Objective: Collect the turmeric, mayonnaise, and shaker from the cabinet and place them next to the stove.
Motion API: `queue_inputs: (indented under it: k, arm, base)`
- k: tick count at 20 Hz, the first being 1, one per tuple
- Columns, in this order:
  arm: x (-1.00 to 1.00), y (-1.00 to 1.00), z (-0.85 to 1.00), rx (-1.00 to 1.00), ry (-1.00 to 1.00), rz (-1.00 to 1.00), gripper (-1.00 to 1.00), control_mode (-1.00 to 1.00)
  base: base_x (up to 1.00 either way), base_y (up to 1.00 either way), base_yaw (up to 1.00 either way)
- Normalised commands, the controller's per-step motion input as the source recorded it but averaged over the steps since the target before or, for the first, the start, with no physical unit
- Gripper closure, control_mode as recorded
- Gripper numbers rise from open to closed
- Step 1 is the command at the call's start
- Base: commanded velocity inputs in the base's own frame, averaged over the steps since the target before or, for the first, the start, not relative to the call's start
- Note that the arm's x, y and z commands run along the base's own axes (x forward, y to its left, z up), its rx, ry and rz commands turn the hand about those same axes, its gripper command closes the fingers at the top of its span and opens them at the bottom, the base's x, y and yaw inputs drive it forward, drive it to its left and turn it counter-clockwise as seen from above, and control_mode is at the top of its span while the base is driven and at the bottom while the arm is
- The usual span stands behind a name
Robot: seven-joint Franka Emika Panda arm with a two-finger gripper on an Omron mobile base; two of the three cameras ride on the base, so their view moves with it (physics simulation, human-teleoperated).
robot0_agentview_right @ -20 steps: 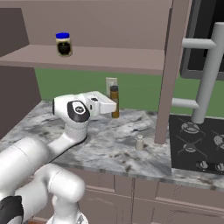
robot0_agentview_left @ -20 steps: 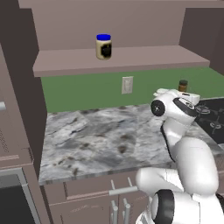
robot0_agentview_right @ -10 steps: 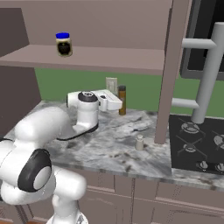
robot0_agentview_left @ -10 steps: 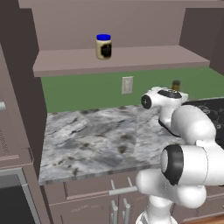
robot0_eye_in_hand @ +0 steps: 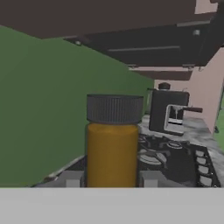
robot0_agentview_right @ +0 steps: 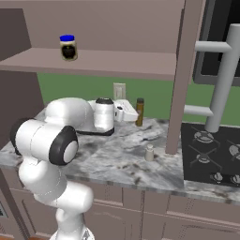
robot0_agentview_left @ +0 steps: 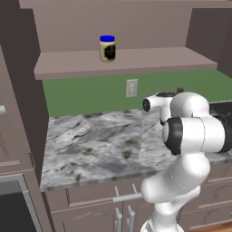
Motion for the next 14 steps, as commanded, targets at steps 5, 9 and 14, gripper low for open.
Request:
queue_inputs:
  k: [5,9,14]
  arm:
    - [0.46,-0.46,-0.36,0.08,-0.01,0.0,1.0,-1.0]
    - [0.38,-0.38,-0.4,0.08,-0.05,0.0,1.0,-1.0]
    - [0.28,-0.39,-0.37,0.06,-0.09,0.02,1.0,-1.0]
  base:
    - [0.0,0.0,0.0]
    - [0.0,0.0,0.0]
    - [0.0,0.0,0.0]
